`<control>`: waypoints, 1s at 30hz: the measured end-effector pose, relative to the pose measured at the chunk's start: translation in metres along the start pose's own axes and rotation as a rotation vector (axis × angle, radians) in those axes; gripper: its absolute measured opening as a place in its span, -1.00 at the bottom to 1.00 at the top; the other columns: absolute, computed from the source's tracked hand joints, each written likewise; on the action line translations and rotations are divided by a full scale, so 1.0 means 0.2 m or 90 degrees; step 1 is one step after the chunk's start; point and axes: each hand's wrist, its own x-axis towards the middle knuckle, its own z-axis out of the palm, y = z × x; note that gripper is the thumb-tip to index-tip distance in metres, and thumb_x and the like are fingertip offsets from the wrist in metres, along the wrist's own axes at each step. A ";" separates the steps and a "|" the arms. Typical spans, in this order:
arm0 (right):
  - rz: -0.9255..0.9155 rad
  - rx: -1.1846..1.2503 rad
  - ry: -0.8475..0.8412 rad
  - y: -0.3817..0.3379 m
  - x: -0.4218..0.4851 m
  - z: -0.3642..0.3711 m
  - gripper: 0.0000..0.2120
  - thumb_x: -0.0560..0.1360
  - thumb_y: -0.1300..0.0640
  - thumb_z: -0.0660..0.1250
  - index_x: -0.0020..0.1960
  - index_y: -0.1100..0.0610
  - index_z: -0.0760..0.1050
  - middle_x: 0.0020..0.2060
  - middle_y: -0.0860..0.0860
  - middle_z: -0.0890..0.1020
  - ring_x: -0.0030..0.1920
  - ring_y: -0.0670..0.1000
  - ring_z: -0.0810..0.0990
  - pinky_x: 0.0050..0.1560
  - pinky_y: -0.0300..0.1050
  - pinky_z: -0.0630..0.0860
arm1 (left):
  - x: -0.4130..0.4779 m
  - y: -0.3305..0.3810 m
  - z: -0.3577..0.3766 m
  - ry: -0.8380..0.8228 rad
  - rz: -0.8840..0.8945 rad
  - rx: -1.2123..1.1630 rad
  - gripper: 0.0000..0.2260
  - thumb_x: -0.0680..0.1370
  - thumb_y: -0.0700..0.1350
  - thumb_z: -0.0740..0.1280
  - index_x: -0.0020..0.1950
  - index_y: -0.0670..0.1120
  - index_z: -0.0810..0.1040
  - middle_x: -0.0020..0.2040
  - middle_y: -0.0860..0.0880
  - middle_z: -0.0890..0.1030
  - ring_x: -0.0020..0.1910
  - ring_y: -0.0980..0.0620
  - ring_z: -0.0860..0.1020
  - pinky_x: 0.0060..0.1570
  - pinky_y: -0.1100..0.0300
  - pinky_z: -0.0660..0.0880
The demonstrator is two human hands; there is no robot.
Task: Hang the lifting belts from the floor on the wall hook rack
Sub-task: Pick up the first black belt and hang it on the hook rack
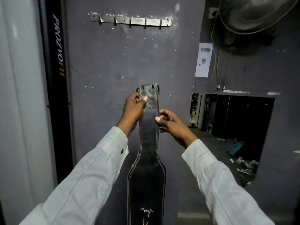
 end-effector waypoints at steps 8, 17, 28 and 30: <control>-0.031 -0.004 0.067 -0.02 0.13 -0.05 -0.76 0.58 0.27 0.34 0.24 0.15 0.48 -0.18 0.04 0.70 -0.17 0.00 0.71 -0.27 -0.07 0.65 | -0.04 -0.21 0.04 -0.088 0.035 0.089 -0.72 0.50 -0.15 0.39 0.15 0.09 0.46 -0.05 -0.14 0.67 -0.06 -0.09 0.65 -0.01 0.00 0.57; -0.183 -0.219 0.208 0.04 0.40 -0.10 -0.54 0.53 0.18 0.41 0.38 -0.05 0.41 -0.22 -0.14 0.63 -0.17 -0.09 0.63 0.01 -0.07 0.60 | 0.19 -0.23 0.12 0.005 0.111 0.200 -0.45 0.52 -0.20 0.42 0.47 0.07 0.36 -0.31 0.12 0.51 -0.37 0.27 0.53 -0.29 0.47 0.42; -0.332 -0.206 0.387 -0.02 1.03 -0.18 -0.51 0.51 0.17 0.42 0.42 0.03 0.46 -0.03 -0.23 0.68 0.02 -0.22 0.68 0.22 -0.06 0.61 | 0.83 -0.22 0.23 0.045 0.249 0.151 -0.36 0.55 -0.19 0.39 0.57 0.06 0.23 0.04 0.00 0.69 0.02 0.07 0.66 0.11 0.23 0.56; -0.373 -0.251 0.412 -0.06 1.16 -0.20 -0.57 0.53 0.20 0.37 0.39 0.02 0.49 0.02 -0.14 0.70 0.04 -0.13 0.69 0.20 -0.07 0.60 | 1.01 -0.20 0.25 0.037 0.280 0.180 -0.37 0.55 -0.18 0.37 0.57 0.02 0.21 0.15 -0.05 0.66 0.12 0.01 0.63 0.18 0.18 0.54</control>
